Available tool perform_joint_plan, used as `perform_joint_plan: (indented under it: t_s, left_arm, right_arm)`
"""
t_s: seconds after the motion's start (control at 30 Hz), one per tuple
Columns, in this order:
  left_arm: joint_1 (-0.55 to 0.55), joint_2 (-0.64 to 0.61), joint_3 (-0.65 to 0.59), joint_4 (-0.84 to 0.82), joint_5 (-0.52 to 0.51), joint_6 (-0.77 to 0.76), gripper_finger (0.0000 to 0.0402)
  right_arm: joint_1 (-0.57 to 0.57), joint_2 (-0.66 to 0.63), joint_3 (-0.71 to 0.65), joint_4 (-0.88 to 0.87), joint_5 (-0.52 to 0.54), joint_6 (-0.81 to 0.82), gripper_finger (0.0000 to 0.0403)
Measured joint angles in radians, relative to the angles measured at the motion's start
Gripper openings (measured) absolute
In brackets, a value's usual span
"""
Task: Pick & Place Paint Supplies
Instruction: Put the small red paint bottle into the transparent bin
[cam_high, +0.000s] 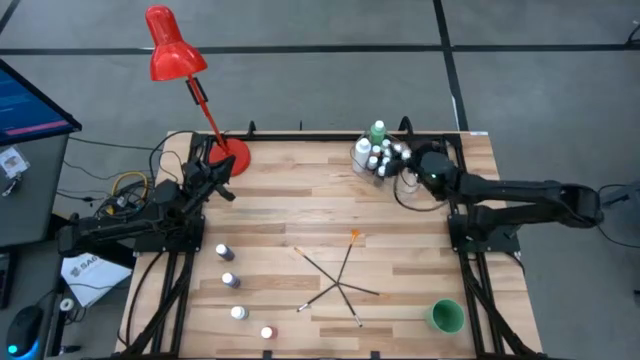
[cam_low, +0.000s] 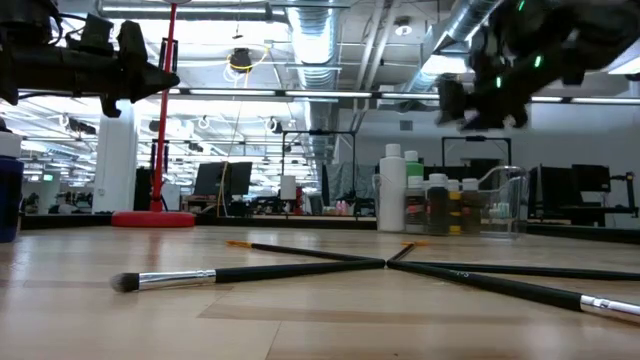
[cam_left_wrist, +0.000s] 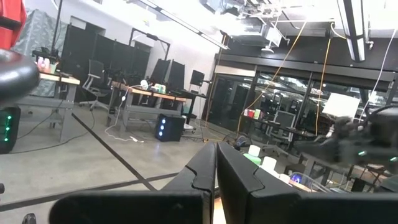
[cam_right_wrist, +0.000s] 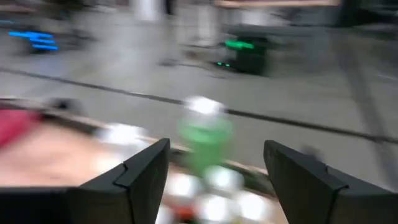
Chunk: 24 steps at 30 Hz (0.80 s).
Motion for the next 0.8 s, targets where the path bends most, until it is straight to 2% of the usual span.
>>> perform_joint_plan:
  t_s: [0.13, 0.23, 0.47, 0.73, 0.8]
  left_arm:
    - [0.000, 0.000, 0.000, 0.001, 0.000, 0.000, 0.0008]
    - [0.000, 0.000, 0.000, 0.001, 0.000, 0.000, 0.0008]
    - [0.000, 0.000, 0.000, 0.001, 0.000, 0.000, 0.0008]
    - [0.000, 0.000, 0.000, 0.001, 0.000, 0.000, 0.0008]
    - [0.000, 0.000, 0.000, 0.001, 0.000, 0.000, 0.0008]
  right_arm:
    - [0.128, -0.022, 0.080, 0.004, -0.216, -0.047, 0.0255]
    - [0.251, 0.028, 0.155, 0.011, -0.302, -0.067, 0.0255]
    - [0.500, 0.304, 0.373, 0.034, -0.306, -0.179, 0.0255]
    - [0.620, 0.687, 0.683, 0.061, -0.310, -0.280, 0.0255]
    - [0.640, 0.779, 0.769, 0.059, -0.349, -0.285, 0.0255]
